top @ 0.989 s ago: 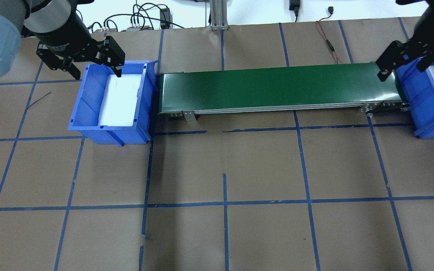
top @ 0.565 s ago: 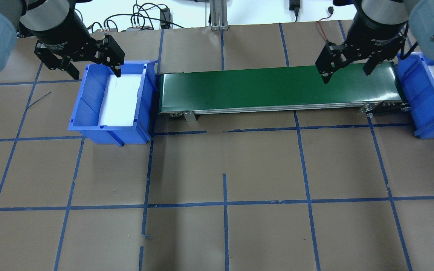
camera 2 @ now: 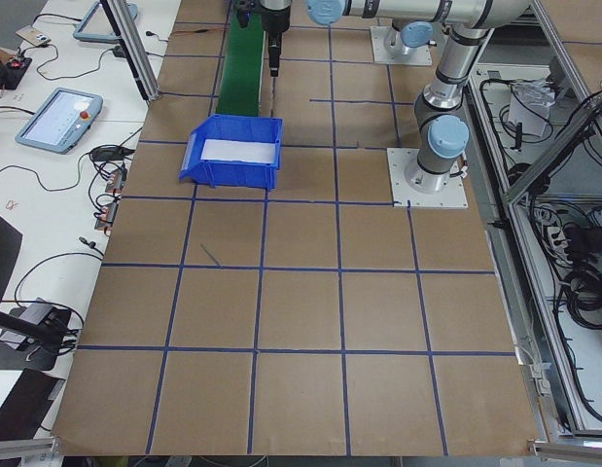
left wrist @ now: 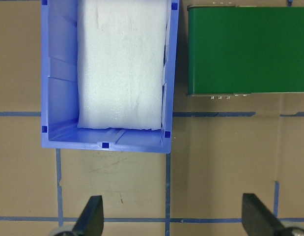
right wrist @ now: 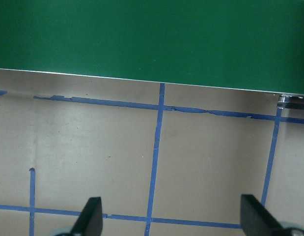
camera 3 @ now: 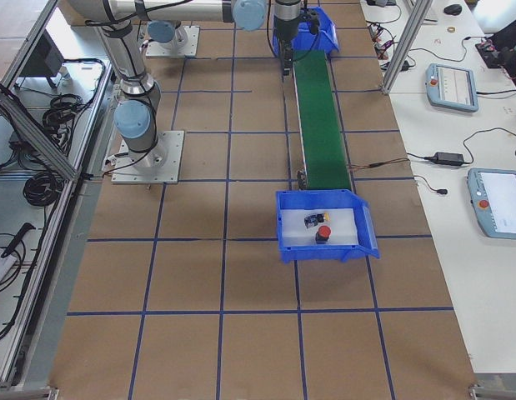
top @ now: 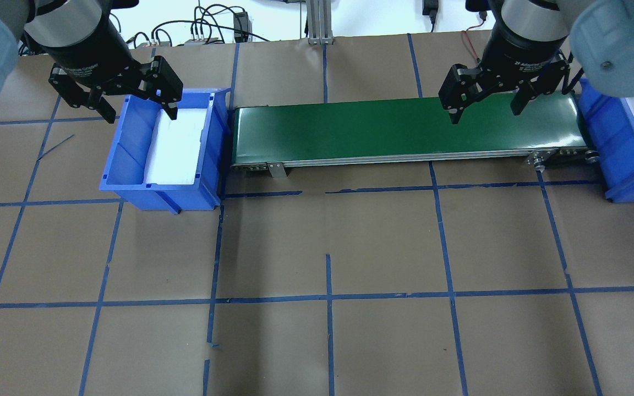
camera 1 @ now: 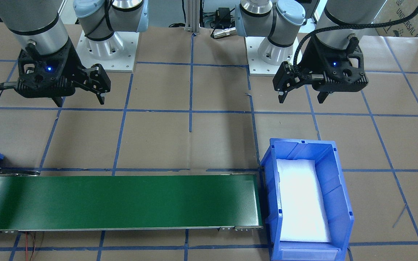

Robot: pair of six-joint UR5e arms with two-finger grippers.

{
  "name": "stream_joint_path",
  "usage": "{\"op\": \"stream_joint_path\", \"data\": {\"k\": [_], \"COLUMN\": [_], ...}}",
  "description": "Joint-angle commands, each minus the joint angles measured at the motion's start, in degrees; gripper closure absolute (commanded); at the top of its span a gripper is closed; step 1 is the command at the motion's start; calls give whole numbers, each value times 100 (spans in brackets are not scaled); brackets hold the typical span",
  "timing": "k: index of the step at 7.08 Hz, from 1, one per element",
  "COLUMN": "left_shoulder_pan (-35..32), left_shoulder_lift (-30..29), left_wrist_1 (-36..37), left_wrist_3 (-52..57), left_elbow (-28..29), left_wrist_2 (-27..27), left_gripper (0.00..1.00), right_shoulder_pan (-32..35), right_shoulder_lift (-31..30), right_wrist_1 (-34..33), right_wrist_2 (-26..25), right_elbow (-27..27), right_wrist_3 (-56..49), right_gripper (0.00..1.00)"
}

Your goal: Transport two buttons from left to right

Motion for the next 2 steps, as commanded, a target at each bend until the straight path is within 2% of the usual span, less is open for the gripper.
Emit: {"op": "stream_joint_path", "data": {"k": [1,2], "left_shoulder_pan": [-26,-17], "left_shoulder_lift": [9,9], "left_wrist_1": [-42,-85], "left_wrist_3": [0,0], "left_elbow": [28,37], "left_wrist_2": [2,11], "left_gripper": [0,0], "right_shoulder_pan": [2,2], "right_shoulder_lift": [3,3], "right_wrist_1": [-8,-8], "right_wrist_2": [-34,-8], "right_elbow": [11,11], "right_wrist_3": [6,15], "right_gripper": [0,0]}}
